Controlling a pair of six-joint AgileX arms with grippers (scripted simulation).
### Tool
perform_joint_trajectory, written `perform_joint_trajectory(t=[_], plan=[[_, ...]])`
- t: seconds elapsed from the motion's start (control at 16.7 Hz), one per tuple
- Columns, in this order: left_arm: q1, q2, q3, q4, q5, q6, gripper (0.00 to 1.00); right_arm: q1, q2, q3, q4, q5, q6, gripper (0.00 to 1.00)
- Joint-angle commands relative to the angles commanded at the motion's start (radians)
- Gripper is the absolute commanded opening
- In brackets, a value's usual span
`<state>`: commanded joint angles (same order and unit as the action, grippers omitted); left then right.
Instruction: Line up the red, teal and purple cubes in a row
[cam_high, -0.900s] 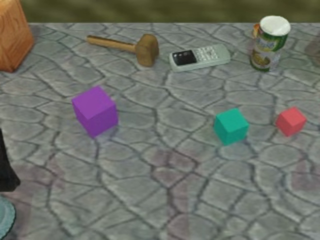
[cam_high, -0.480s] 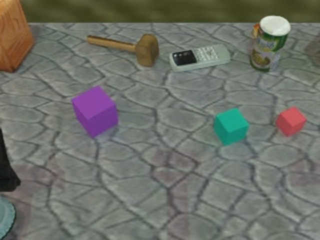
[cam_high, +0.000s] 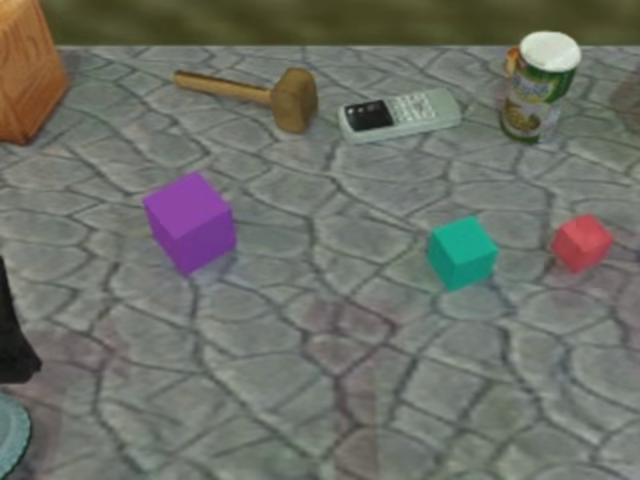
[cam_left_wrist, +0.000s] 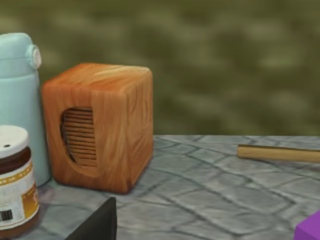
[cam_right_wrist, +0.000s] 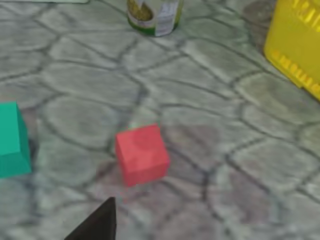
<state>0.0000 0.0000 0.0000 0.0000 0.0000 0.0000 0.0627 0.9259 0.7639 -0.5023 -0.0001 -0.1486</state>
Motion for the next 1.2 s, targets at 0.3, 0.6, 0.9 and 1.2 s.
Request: perform_joint_trajectory(t=[0.3,0.6,0.9,1.2], plan=[[0.000,0.000,0.000,0.000,0.000,0.000,1.00,0.033,0.561,0.406,-0.288,0.002,-0.083,1.00],[0.000,0.000,0.000,0.000,0.000,0.000,1.00,0.060,0.976,0.746,-0.513,0.003,-0.148,1.00],[0.000,0.000,0.000,0.000,0.000,0.000,1.00,0.076,1.216,0.956,-0.635,0.003,-0.186,1.00],[0.000,0.000,0.000,0.000,0.000,0.000,1.00,0.077,1.241,0.983,-0.648,0.003,-0.191,1.00]])
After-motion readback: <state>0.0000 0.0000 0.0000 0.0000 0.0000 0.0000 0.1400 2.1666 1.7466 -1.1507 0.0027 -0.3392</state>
